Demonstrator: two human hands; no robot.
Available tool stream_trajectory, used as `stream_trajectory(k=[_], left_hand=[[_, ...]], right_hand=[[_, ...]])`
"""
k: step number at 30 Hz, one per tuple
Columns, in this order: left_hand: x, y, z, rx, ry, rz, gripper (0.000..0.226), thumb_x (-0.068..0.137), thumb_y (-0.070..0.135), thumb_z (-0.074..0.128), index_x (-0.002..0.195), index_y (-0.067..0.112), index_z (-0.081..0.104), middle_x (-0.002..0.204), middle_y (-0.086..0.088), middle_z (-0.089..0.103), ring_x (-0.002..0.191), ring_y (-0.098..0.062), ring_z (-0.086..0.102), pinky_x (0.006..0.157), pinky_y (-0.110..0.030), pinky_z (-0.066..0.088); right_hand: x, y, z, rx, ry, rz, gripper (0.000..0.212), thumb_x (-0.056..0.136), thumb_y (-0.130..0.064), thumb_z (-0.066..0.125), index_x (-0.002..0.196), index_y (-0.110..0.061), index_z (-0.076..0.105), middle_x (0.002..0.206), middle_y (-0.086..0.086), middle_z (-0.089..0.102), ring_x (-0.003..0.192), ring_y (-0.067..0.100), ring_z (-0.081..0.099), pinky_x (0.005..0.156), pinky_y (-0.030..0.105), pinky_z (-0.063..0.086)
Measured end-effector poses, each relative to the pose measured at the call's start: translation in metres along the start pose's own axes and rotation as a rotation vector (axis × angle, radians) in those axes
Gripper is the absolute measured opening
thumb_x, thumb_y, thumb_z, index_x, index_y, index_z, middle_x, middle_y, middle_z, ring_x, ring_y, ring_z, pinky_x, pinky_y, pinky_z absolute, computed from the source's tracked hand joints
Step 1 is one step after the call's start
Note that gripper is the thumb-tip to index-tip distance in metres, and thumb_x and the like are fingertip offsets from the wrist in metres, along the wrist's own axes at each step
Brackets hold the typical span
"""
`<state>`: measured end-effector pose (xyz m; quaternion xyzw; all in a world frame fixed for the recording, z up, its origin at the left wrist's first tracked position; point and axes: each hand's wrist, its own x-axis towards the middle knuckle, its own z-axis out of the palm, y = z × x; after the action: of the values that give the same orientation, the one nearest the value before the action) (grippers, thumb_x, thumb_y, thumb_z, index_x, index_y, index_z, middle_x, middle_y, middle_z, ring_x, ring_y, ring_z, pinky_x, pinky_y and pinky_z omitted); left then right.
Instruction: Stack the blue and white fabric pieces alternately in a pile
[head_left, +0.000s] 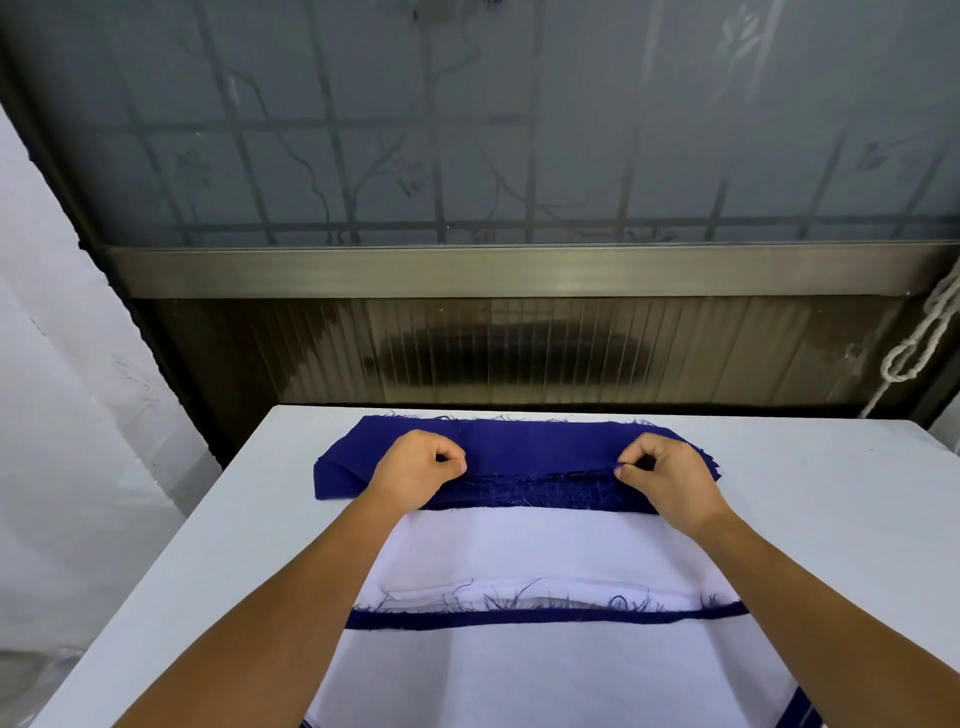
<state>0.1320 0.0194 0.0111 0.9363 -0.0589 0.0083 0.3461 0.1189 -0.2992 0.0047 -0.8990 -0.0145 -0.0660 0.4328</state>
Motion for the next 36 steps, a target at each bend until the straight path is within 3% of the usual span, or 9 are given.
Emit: stream_trajectory(k=[3,7,13,18,21,27,31,36], left_hand=[[0.000,0.004,0.002,0.050,-0.005,-0.008,0.007,0.086,0.035,0.070,0.092,0.033,0.072,0.098,0.020,0.067,0.093,-0.004,0.061,0.087,-0.034,0.054],[-0.003,0.010,0.007,0.194,-0.041,0.013,0.043,0.079,0.052,0.072,0.119,0.039,0.062,0.114,0.018,0.055,0.107,-0.005,0.051,0.086,-0.033,0.052],[-0.003,0.011,0.013,0.231,0.014,0.022,0.035,0.084,0.049,0.069,0.117,0.037,0.065,0.118,0.017,0.054,0.112,-0.008,0.047,0.084,-0.030,0.049],[-0.003,0.013,0.015,0.242,0.058,0.024,0.031,0.087,0.050,0.063,0.115,0.037,0.066,0.116,0.017,0.055,0.110,-0.008,0.048,0.079,-0.028,0.048],[-0.004,0.013,0.015,0.231,0.070,0.035,0.026,0.092,0.047,0.058,0.114,0.036,0.068,0.114,0.016,0.057,0.109,-0.008,0.049,0.080,-0.031,0.050],[-0.004,0.010,0.018,0.306,0.140,0.096,0.020,0.100,0.031,0.048,0.110,0.029,0.066,0.108,0.011,0.060,0.101,-0.010,0.052,0.079,-0.030,0.050],[-0.006,0.001,0.021,0.339,0.184,0.125,0.018,0.095,0.020,0.053,0.111,0.027,0.057,0.108,0.012,0.057,0.099,-0.010,0.051,0.071,-0.025,0.043],[-0.008,-0.025,0.004,0.342,0.300,0.016,0.018,0.091,0.013,0.056,0.106,0.020,0.064,0.110,0.008,0.060,0.100,-0.014,0.053,0.072,-0.026,0.042]], right_hand=[[0.004,-0.004,-0.002,0.044,-0.026,0.031,0.014,0.085,-0.012,0.073,0.075,-0.021,0.067,0.078,-0.007,0.067,0.077,0.009,0.061,0.064,0.014,0.041],[0.006,-0.007,-0.006,0.100,-0.052,0.021,0.018,0.093,-0.016,0.063,0.078,-0.022,0.070,0.081,-0.012,0.070,0.083,0.006,0.063,0.069,0.013,0.043],[0.006,-0.016,-0.006,-0.076,-0.028,-0.014,0.019,0.092,-0.015,0.062,0.078,-0.026,0.064,0.082,-0.012,0.066,0.078,0.005,0.060,0.062,0.012,0.039],[0.004,-0.024,-0.005,-0.211,0.080,-0.079,0.017,0.089,-0.018,0.066,0.076,-0.026,0.058,0.081,-0.010,0.063,0.073,0.009,0.058,0.059,0.020,0.040],[0.004,-0.025,-0.005,-0.233,0.092,-0.096,0.019,0.092,-0.028,0.063,0.074,-0.026,0.058,0.079,-0.010,0.062,0.072,0.009,0.057,0.059,0.022,0.039],[0.006,-0.021,0.001,-0.362,0.078,-0.178,0.012,0.099,-0.026,0.051,0.096,-0.024,0.063,0.093,-0.009,0.059,0.082,0.009,0.056,0.070,0.022,0.041],[0.004,-0.012,0.001,-0.410,0.050,-0.153,0.009,0.095,-0.019,0.056,0.097,-0.028,0.057,0.091,-0.013,0.058,0.080,0.009,0.057,0.061,0.019,0.040],[0.003,-0.001,-0.001,-0.423,-0.023,-0.110,0.013,0.095,-0.017,0.055,0.095,-0.031,0.054,0.084,-0.010,0.062,0.072,0.009,0.056,0.056,0.021,0.038]])
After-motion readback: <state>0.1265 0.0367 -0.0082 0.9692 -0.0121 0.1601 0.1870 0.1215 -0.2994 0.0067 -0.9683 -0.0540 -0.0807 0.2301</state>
